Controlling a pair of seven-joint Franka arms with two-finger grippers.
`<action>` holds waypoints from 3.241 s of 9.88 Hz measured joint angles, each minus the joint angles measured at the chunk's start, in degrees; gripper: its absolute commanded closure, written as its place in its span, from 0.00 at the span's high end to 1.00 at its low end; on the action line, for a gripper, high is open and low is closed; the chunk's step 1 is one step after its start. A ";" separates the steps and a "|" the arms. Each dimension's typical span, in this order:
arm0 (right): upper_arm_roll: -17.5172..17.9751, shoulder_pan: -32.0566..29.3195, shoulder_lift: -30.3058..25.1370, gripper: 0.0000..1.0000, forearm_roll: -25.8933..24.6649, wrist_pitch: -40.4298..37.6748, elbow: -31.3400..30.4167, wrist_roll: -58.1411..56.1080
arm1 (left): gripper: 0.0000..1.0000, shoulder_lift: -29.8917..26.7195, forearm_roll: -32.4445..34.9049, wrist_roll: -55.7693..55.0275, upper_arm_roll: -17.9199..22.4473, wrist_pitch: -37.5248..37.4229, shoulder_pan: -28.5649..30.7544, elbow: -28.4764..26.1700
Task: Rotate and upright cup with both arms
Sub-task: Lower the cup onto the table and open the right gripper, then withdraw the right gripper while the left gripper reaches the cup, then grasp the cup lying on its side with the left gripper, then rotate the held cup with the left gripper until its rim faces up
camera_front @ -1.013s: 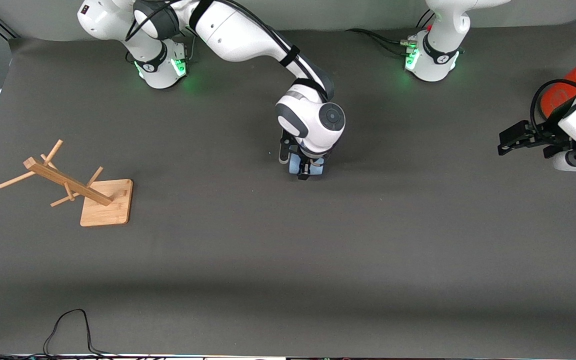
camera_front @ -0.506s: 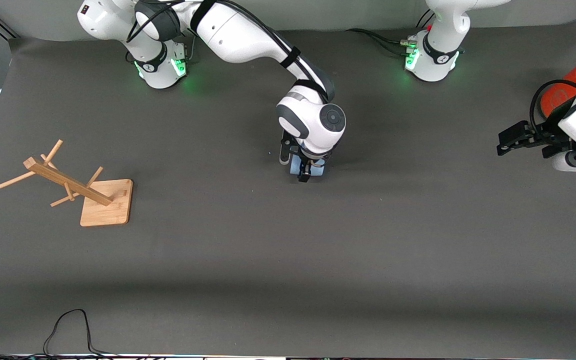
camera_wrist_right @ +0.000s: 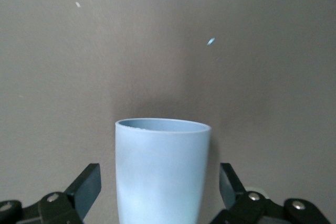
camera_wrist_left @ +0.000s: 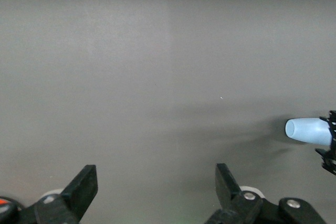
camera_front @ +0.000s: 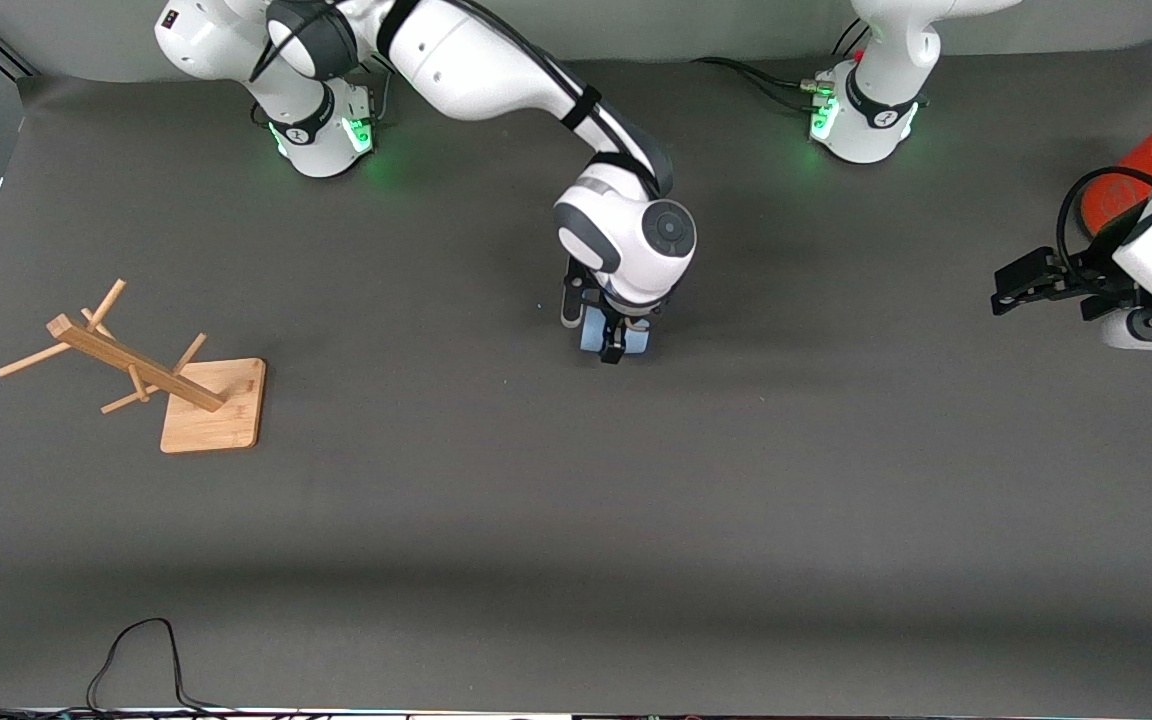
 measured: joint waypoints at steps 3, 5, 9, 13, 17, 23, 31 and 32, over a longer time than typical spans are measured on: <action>-0.14 -0.44 -9.47 1.00 0.04 -12.37 0.47 -5.93 | 1.00 0.37 -0.14 -0.55 -0.16 0.02 -1.01 -0.01; -0.83 -2.51 -16.74 1.00 0.39 -21.88 0.51 -16.49 | 1.00 0.64 -0.32 -3.14 -0.25 0.53 -3.20 0.01; -1.49 -15.28 -30.39 1.00 0.52 -33.55 -1.34 -46.02 | 1.00 2.81 -0.19 -19.21 -0.54 6.91 -14.00 -0.02; -1.55 -33.26 -43.18 1.00 0.48 -34.03 -11.50 -78.06 | 1.00 6.75 5.12 -32.95 -0.60 11.76 -25.06 -0.09; 0.41 -48.93 -46.81 1.00 0.46 -31.42 -14.60 -108.44 | 1.00 13.58 12.62 -46.03 -0.67 13.27 -36.95 -0.22; 2.49 -55.55 -46.91 1.00 -0.84 -16.33 -18.68 -142.63 | 1.00 30.11 23.37 -63.59 -0.55 14.98 -50.03 5.00; 3.80 -57.32 -46.82 1.00 -0.88 -10.78 -20.00 -149.14 | 0.53 41.01 29.68 -68.79 -0.08 15.73 -54.50 8.58; 4.13 -57.71 -46.82 1.00 -0.88 -10.77 -20.00 -149.20 | 0.44 41.28 29.82 -68.97 -0.06 15.73 -54.50 8.70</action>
